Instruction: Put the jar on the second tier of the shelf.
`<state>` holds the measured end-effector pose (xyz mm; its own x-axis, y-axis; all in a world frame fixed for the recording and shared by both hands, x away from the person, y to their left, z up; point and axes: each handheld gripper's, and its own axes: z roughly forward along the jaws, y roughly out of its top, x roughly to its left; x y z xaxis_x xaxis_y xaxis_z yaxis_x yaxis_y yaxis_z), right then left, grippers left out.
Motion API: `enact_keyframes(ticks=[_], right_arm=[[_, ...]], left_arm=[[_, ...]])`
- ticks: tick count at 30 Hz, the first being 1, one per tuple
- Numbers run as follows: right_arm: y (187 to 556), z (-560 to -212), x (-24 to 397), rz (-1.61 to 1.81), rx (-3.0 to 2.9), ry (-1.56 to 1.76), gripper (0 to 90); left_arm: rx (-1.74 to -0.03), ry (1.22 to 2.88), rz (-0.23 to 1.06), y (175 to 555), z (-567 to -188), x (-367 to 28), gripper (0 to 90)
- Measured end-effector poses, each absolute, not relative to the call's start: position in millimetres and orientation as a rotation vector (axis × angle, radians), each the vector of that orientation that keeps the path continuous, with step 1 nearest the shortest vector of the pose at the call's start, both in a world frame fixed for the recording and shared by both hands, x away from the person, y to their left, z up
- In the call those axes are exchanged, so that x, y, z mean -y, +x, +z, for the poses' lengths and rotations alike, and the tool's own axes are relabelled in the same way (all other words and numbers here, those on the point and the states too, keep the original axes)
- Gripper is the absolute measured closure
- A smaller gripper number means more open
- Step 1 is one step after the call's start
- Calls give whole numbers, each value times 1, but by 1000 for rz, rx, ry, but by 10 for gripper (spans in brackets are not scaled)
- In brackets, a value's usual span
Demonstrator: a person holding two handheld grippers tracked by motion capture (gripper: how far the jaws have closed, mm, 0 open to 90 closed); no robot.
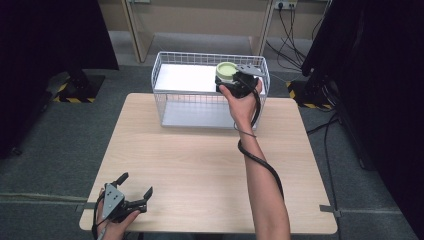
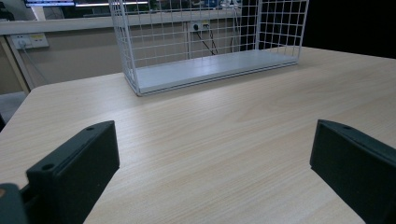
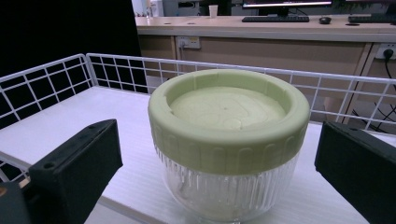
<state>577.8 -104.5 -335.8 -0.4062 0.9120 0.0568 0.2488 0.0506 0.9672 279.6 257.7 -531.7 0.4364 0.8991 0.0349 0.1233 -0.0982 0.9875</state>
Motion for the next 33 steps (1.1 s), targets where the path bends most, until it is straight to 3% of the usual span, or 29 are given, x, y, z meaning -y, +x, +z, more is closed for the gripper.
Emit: enact_keyframes(ticks=[33], right_arm=[[538, -343, 111, 1417, -1723, 1124, 8]], left_arm=[[-932, 1546, 853, 279, -532, -257, 10]])
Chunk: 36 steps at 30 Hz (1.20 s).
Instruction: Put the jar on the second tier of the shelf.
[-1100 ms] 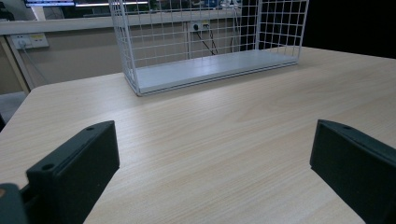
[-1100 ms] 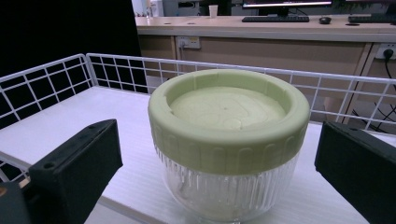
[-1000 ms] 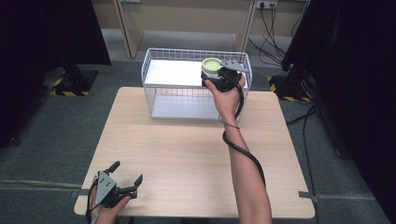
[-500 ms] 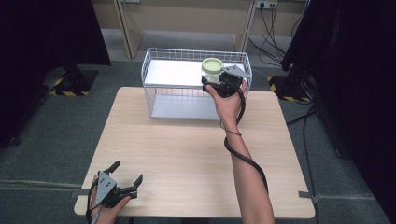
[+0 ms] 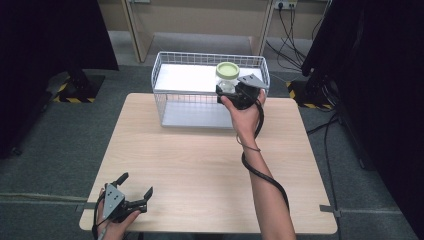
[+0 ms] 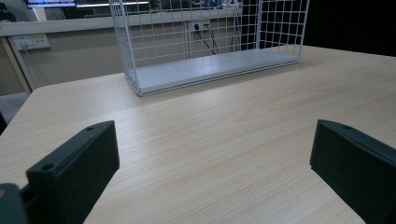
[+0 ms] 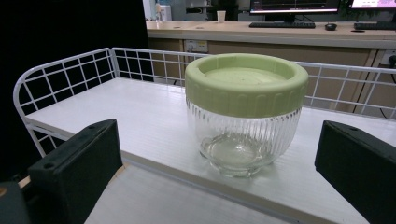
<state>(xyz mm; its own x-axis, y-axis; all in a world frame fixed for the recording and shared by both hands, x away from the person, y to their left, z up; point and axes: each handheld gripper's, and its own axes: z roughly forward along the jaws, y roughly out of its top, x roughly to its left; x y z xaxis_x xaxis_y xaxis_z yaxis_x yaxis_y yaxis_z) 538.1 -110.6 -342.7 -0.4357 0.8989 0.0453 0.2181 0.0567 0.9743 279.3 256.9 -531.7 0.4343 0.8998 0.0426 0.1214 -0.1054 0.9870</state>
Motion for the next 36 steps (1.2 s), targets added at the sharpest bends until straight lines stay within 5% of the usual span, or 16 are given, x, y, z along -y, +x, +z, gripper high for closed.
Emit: enact_keyframes(ticks=[36], right_arm=[[491, -378, 135, 1399, -1760, 1091, 11]], left_arm=[[-928, 1553, 865, 279, -532, -256, 10]])
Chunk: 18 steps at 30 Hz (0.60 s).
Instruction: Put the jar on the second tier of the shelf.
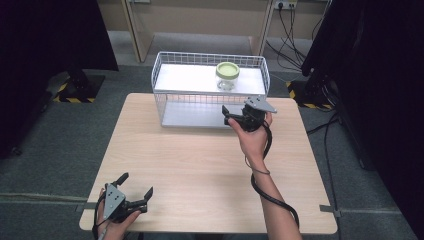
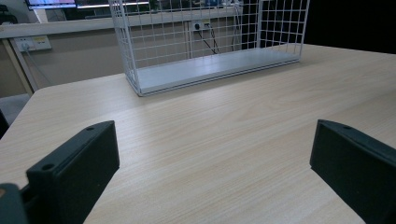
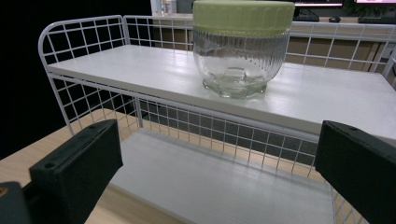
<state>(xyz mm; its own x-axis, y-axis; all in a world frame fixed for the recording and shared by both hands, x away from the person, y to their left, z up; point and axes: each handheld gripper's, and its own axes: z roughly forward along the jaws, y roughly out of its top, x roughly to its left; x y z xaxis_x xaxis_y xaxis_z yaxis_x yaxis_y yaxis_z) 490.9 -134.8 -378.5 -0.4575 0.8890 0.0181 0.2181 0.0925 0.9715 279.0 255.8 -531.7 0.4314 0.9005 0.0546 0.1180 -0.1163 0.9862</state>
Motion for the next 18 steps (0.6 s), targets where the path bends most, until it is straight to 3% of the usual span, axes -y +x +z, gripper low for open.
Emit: enact_keyframes(ticks=[18], right_arm=[[469, -404, 149, 1359, -1802, 1087, 11]], left_arm=[[-926, 1559, 871, 279, -532, -255, 10]])
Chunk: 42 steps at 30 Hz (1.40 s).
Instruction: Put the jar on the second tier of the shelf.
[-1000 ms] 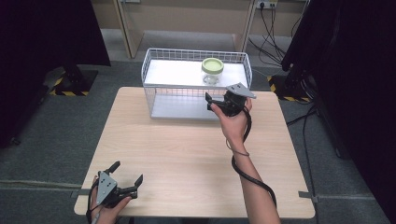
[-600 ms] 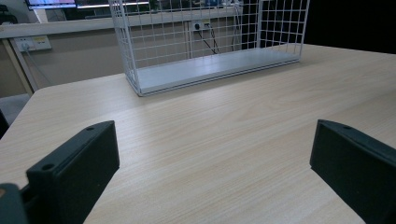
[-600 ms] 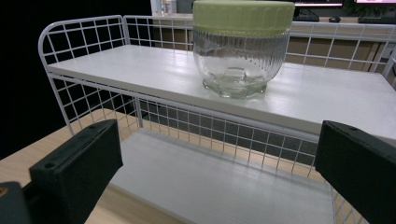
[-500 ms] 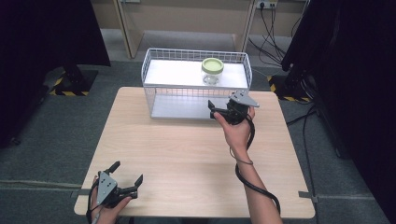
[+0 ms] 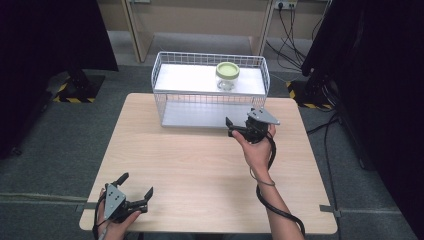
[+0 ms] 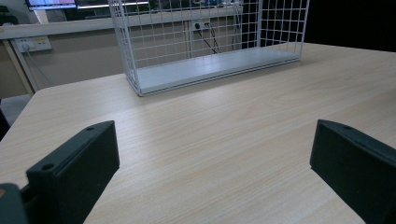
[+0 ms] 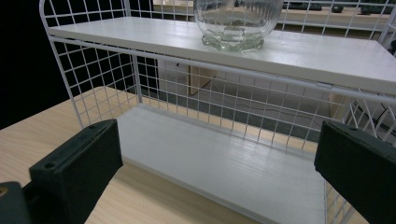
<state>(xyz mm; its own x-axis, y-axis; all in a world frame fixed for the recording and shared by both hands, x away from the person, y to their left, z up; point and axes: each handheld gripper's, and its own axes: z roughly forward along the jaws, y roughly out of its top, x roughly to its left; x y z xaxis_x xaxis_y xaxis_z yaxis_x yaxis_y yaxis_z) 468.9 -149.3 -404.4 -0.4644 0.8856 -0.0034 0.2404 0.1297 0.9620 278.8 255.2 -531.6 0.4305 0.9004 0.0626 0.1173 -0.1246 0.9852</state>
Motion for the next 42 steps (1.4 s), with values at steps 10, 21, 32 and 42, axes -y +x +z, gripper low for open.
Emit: enact_keyframes(ticks=[10, 21, 32, 42], right_arm=[[456, -423, 157, 1321, -1841, 1082, 13], [441, -444, 170, 1297, -1857, 1107, 13], [426, -459, 191, 1269, -1857, 1144, 17], [415, -477, 211, 1247, -1853, 1203, 17]], left_arm=[[-925, 1561, 872, 279, -532, -255, 10], [-924, 1559, 874, 279, -532, -255, 10], [-924, 1561, 878, 279, -532, -254, 10], [-925, 1561, 879, 279, -532, -254, 10]])
